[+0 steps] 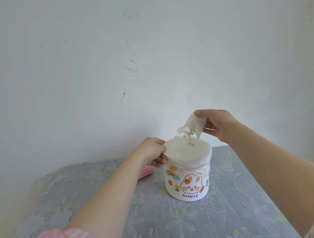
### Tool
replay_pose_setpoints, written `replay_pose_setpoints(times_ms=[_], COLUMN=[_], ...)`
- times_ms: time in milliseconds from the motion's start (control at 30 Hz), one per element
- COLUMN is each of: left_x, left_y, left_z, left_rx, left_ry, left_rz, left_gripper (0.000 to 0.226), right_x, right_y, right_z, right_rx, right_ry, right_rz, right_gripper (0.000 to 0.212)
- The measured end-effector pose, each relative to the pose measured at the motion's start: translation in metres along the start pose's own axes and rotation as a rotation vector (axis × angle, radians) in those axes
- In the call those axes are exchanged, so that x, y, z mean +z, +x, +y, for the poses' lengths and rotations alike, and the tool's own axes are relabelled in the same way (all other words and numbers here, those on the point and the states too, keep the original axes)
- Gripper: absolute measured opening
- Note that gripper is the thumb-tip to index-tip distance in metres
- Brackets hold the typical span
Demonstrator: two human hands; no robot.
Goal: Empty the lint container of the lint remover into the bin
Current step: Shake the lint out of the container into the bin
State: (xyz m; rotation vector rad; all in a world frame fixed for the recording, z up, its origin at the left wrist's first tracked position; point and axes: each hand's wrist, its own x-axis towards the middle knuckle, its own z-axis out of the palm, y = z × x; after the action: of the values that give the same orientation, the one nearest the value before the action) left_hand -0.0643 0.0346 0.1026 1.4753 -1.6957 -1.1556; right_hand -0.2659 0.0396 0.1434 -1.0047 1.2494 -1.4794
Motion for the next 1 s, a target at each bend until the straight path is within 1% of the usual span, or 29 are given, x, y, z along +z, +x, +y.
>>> replay_pose_setpoints(times_ms=[167, 300, 467, 800, 967, 1000], left_x=[-0.001, 0.000, 0.000, 0.001, 0.002, 0.002], left_y=[0.002, 0.002, 0.002, 0.002, 0.001, 0.001], left_z=[-0.001, -0.002, -0.002, -0.003, -0.004, -0.004], left_rx=[-0.002, 0.000, 0.006, 0.000, -0.019, -0.023], left_ry=[-0.002, -0.006, -0.010, -0.025, -0.015, -0.011], left_rz=[0.003, 0.002, 0.008, 0.013, 0.007, 0.004], left_gripper=[0.045, 0.045, 0.042, 0.040, 0.036, 0.036], right_x=[0.003, 0.005, 0.004, 0.002, -0.002, -0.004], right_y=[-0.001, 0.000, 0.001, 0.000, -0.002, -0.003], right_z=[-0.008, 0.002, 0.006, 0.006, 0.005, 0.004], right_rx=[-0.025, -0.030, 0.006, 0.010, 0.018, 0.028], right_ry=[0.106, -0.032, -0.014, 0.000, 0.044, 0.057], right_rz=[-0.074, -0.004, 0.011, 0.029, 0.088, 0.104], right_gripper=[0.017, 0.021, 0.013, 0.010, 0.014, 0.011])
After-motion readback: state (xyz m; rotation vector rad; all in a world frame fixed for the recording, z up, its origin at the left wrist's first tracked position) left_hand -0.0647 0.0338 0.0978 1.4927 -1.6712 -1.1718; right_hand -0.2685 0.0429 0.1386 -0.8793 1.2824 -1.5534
